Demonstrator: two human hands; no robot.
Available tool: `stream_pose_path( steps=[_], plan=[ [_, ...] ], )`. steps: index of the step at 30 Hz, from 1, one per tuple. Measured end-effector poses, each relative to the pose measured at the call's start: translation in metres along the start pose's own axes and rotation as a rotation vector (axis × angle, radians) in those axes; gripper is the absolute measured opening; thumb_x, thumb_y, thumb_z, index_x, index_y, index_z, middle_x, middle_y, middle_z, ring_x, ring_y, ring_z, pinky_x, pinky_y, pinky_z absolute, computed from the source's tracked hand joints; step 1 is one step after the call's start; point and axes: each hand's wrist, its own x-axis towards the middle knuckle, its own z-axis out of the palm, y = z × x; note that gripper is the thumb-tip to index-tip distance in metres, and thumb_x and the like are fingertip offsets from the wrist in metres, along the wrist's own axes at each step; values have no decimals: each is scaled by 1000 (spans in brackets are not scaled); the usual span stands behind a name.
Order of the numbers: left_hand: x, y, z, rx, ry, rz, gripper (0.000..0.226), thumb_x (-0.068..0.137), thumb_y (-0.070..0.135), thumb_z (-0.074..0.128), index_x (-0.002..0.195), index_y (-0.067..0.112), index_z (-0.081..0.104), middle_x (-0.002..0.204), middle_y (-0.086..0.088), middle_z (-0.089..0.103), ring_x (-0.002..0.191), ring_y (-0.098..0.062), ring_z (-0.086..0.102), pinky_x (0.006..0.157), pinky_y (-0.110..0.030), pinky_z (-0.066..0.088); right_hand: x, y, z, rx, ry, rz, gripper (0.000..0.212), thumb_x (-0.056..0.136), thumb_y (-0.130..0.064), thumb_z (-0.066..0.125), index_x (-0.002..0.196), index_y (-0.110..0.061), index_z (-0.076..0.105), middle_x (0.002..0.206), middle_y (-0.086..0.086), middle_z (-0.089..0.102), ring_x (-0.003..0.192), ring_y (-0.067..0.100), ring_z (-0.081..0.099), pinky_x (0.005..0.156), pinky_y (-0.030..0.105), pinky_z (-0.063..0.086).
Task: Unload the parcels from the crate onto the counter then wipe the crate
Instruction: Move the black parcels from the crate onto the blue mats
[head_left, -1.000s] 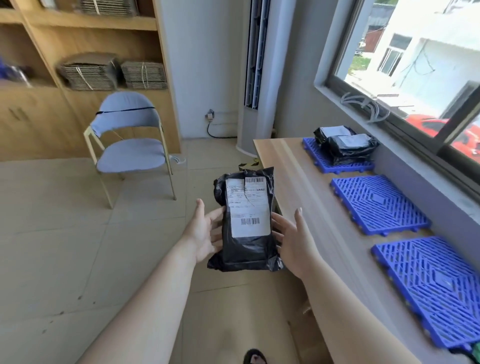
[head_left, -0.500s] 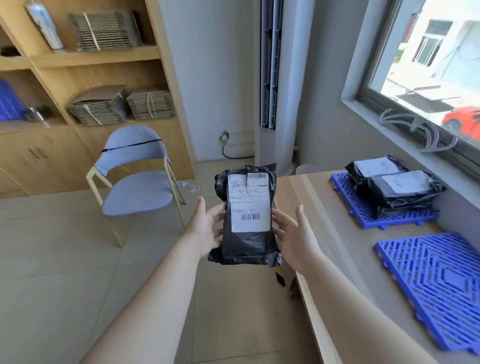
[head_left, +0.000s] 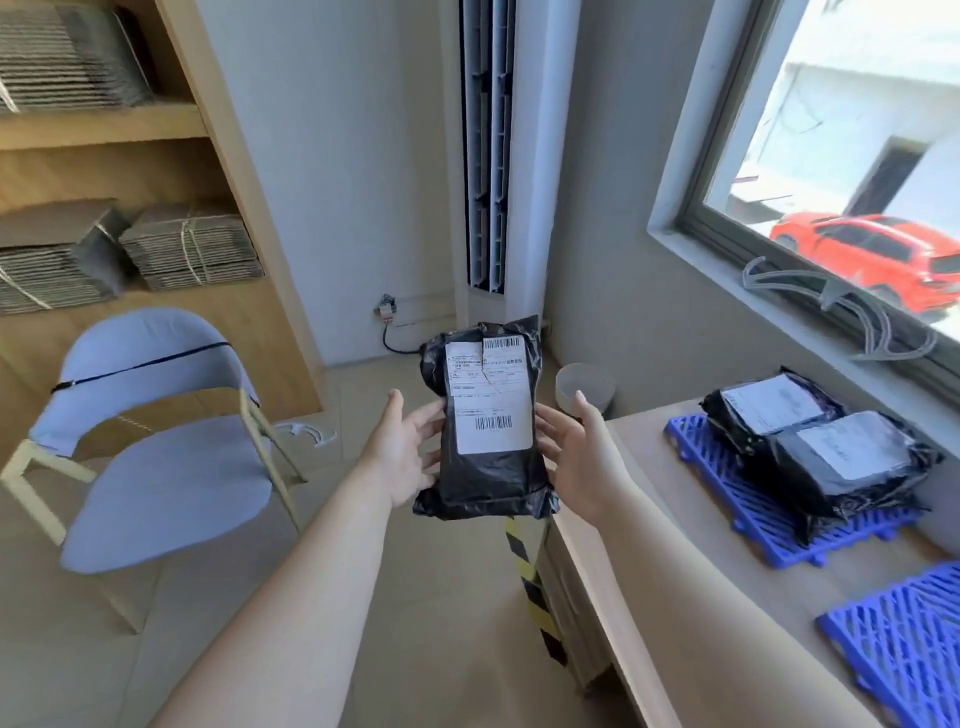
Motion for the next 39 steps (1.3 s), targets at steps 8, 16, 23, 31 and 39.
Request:
stream_pose_path(
  steps=[8,16,23,31,39],
  plan=[
    [134,67,21,181,-109,-61,67,99,67,15,138,29,55,139,-2,55,124,-26,51,109,-48,36,100,-34,-1,14,252,-99,40,94,-18,57,133,-19,58,119,3,69,113,22,58,81,36,51],
    [220,55,159,348,-373,-202,69,100,65,13,139,26,53,138,2,58,121,-21,54,95,-41,42,93,-87,-100,213,640,-203,73,82,16,27,146,-19,34,135,9,50,121,26,51,72,34,46],
    [258,34,285,416,-475,-291,64,100,65,18,142,26,46,142,-4,54,121,-29,54,93,-46,42,72,-140,-194,369,749,-249,49,98,-28,45,146,-23,37,133,7,57,120,27,54,89,45,49],
    [295,16,392,607,-515,-300,59,101,63,19,143,29,41,147,-3,50,125,-27,50,97,-40,39,81,-177,-253,467,917,-345,47,101,-57,30,140,-32,31,113,4,58,112,27,51,93,44,39],
    [353,-16,475,753,-680,-411,61,97,69,20,134,28,47,130,-3,59,104,-23,54,99,-40,38,108,-186,-333,578,1186,-405,74,97,-68,24,156,-22,22,147,12,45,135,32,40,106,50,37]
  ],
)
